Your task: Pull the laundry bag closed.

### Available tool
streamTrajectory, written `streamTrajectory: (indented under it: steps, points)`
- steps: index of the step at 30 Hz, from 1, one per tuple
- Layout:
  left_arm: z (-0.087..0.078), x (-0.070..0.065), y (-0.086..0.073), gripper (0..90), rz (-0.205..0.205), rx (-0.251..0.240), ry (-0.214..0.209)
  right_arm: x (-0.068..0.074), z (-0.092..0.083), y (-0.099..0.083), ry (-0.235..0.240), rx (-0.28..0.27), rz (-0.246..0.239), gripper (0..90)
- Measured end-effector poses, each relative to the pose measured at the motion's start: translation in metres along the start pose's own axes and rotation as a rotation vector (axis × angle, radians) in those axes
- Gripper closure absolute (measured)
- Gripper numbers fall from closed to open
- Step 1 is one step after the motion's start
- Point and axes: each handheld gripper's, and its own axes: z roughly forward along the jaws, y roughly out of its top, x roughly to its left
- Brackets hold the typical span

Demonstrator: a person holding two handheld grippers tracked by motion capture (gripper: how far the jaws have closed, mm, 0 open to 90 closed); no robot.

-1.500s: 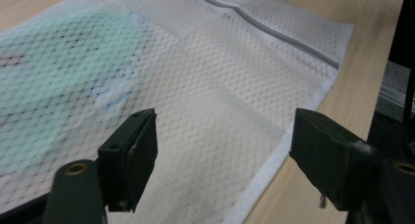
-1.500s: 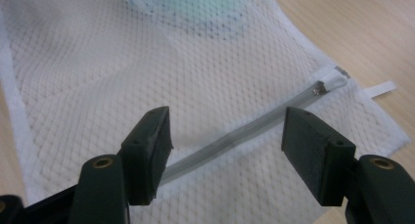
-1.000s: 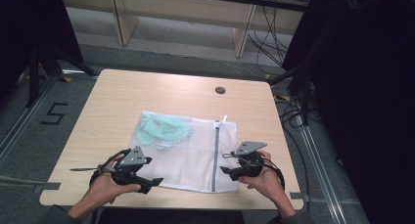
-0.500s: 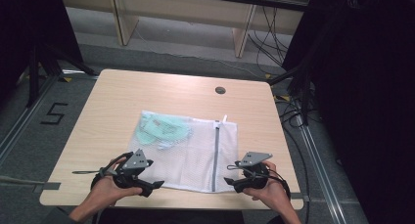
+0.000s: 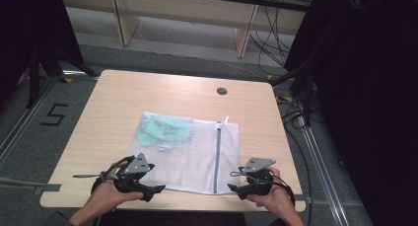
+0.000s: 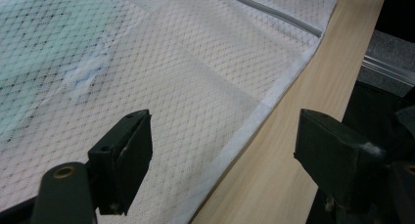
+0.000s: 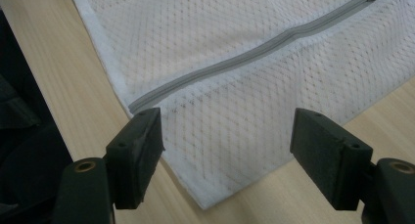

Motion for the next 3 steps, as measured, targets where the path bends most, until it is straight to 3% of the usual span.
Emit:
streamTrajectory:
  steps: [3]
  points:
    - [-0.0002, -0.0003, 0.0003, 21.6, 0.001, 0.011, 0.0, 0.0001, 0.0002, -0.0002, 0.005, 0.004, 0.002, 28.8]
